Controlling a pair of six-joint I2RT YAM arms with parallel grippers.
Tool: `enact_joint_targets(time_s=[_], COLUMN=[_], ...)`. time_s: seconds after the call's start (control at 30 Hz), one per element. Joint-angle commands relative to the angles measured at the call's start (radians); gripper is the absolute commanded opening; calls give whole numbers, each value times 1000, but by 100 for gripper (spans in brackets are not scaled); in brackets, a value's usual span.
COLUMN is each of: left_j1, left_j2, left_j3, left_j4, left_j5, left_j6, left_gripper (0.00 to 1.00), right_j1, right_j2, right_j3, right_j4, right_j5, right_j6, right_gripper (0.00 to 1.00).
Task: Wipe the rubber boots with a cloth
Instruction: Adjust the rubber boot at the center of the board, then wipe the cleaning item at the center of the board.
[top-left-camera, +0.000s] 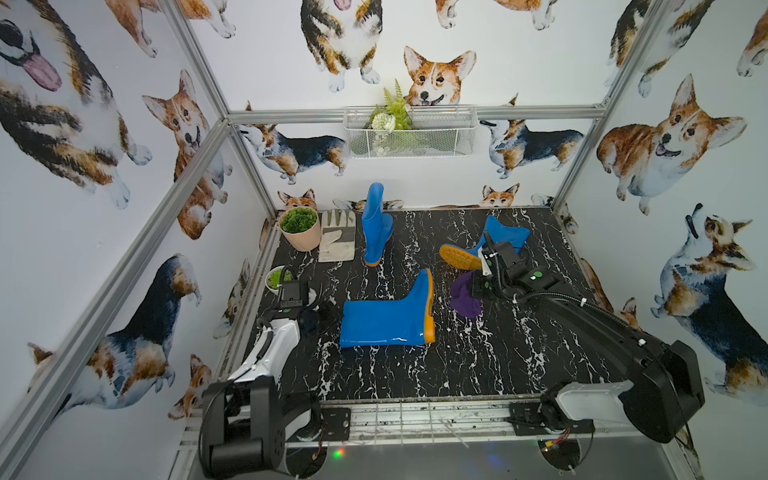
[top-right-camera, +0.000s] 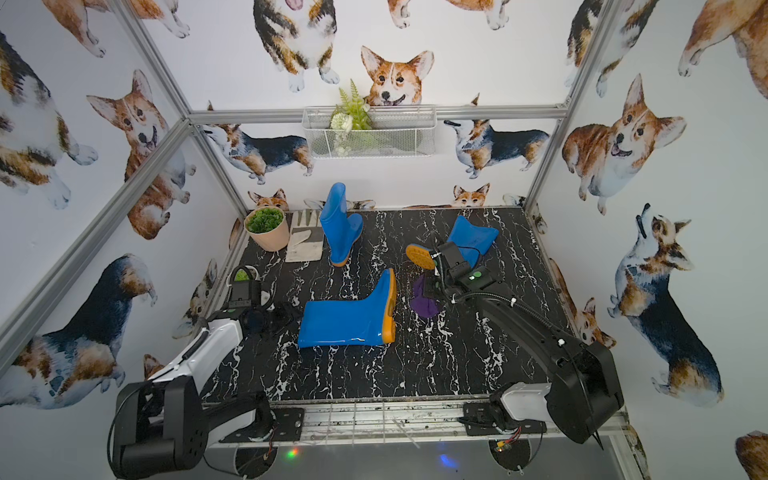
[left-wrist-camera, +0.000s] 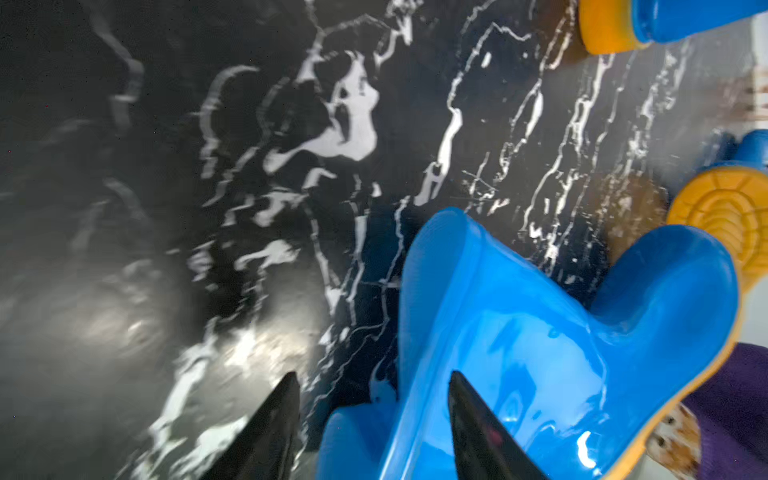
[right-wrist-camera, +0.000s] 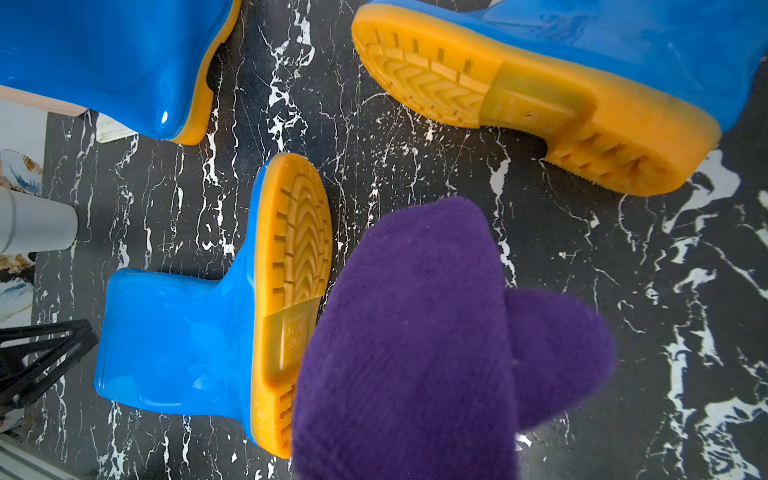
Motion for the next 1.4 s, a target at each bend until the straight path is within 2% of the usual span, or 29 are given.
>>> enact_joint_targets(time_s=[0.0, 0.2, 0.33, 0.47, 0.6, 0.73, 0.87, 1.0, 1.13, 1.23, 1.37], left_j1=[-6, -95, -238, -378, -508, -559, -567, -570, -570, -570, -568], left_j2=[21, -22, -55, -42, 5, 52, 50, 9, -50, -87, -130], left_j3=[-67, -149, -223, -245, -228, -207, -238, -280, -311, -319, -327], left_j4=[257, 342, 476, 603, 730, 786, 832, 826, 781, 743, 701], left_j5=[227, 215, 138, 52, -35, -49, -54, -74, -100, -112, -124], left_j6=[-87, -169, -283, -376, -445, -465, -486, -491, -489, -476, -466], left_gripper=[44, 19, 0, 0, 0, 0, 0, 0, 0, 0, 0], right_j1=[1, 1, 13, 77, 204, 328, 381, 384, 370, 320, 165], right_j2=[-12, -5, 5, 45, 159, 352, 545, 666, 706, 660, 523], right_j3=[5, 59, 106, 160, 220, 334, 462, 501, 483, 379, 176], right_j4=[-23, -64, -81, -87, -34, 17, 41, 67, -14, -26, -19], right_j5=[0, -11, -33, -16, -10, -53, -143, -193, -143, -111, -119], right_j6=[-5, -25, -10, 9, 44, 33, 9, 2, -21, -23, 1], right_gripper=[0, 0, 0, 0, 0, 0, 0, 0, 0, 0, 0])
